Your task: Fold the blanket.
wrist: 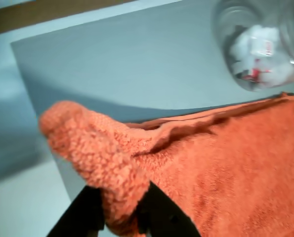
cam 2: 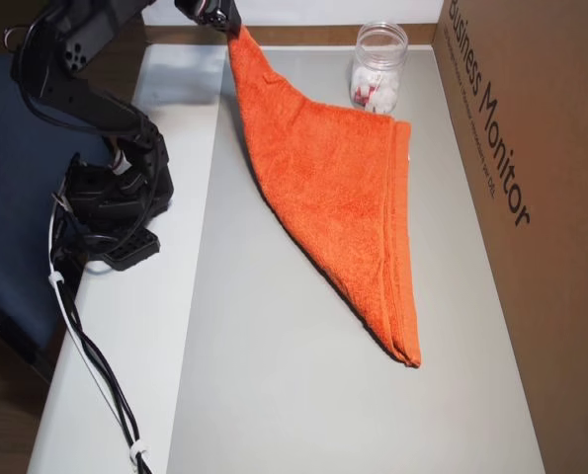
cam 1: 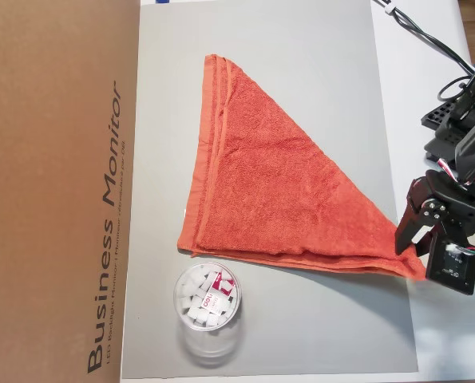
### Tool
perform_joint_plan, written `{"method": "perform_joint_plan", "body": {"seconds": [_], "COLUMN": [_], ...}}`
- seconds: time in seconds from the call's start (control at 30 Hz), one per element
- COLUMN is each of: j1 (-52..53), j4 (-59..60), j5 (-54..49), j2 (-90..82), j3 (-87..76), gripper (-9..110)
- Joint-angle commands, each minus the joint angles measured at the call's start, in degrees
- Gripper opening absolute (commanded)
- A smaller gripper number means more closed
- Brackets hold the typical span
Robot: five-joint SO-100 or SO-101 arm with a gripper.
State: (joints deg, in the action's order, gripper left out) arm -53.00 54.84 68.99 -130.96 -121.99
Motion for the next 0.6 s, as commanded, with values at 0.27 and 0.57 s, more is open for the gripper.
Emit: {"method": "perform_joint_plan", "body": {"seconds": [0.27, 0.57], "j1": [10.20, 19.86], "j4": [0.09, -0.79], "j5": [0.44, 0.44], "j2": [-8.17, -12.48], "j3": [1.23, 2.02], "gripper": [0, 0]}}
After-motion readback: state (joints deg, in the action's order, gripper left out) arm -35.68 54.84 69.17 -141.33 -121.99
